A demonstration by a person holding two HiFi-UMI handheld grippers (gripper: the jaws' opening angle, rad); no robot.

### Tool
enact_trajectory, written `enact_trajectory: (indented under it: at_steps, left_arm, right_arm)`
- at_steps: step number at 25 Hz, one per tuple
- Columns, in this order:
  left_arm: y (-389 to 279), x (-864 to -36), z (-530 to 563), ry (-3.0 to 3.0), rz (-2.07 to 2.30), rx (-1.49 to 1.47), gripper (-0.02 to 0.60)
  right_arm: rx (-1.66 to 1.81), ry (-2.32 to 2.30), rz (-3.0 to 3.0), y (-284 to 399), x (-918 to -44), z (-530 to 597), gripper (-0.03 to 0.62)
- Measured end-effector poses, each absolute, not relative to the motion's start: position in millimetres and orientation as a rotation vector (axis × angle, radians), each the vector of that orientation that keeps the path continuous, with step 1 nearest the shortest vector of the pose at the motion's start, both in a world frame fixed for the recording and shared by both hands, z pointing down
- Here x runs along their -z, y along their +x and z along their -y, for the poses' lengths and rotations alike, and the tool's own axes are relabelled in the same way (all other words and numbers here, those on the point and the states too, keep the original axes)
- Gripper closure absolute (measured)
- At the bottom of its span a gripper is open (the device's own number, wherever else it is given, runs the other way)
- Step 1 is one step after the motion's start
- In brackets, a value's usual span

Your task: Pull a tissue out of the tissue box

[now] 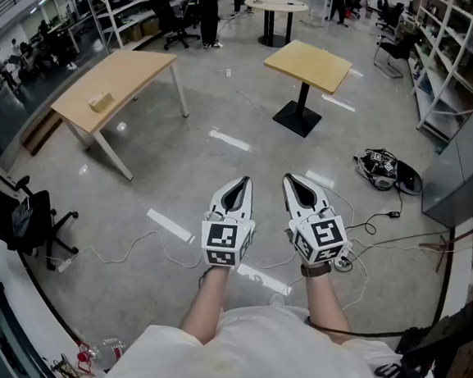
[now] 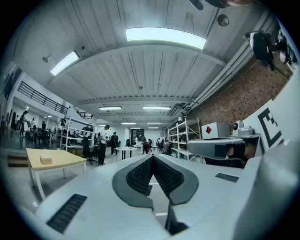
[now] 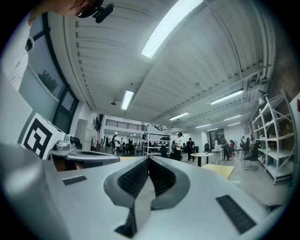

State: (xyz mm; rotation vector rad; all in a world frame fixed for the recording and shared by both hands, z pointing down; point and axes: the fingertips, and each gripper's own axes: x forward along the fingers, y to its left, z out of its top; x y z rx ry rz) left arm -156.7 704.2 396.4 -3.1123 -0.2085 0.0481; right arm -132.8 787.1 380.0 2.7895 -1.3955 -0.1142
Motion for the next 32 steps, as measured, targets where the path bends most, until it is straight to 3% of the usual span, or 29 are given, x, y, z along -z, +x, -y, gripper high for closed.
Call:
enact_trajectory:
  at_steps: [7, 13, 24, 32]
  left_arm:
    - [-111.3, -411.7, -791.2, -3.105, 0.239, -0.02, 0.581]
    - [-105.0, -425.6, -833.5, -3.102, 0.204, 0.047, 0.581]
    - [-106.2, -431.2, -745.1, -3.115, -0.106, 0.045, 0.581]
    - [-111.8, -426.7, -619.8, -3.122, -0.377, 0.011, 0.581]
  right_arm:
    - [0.047, 2.796, 1.342, -83.9, -396.9, -878.3, 0.591]
    - [0.115, 2.722, 1.463, -84.5, -403.9, -911.0, 0.591]
    - [0.028, 2.559, 1.682, -73.1, -422.4, -813.0, 0.589]
    - [0.089, 2.45, 1.897, -75.9, -404.8, -686.5, 0.589]
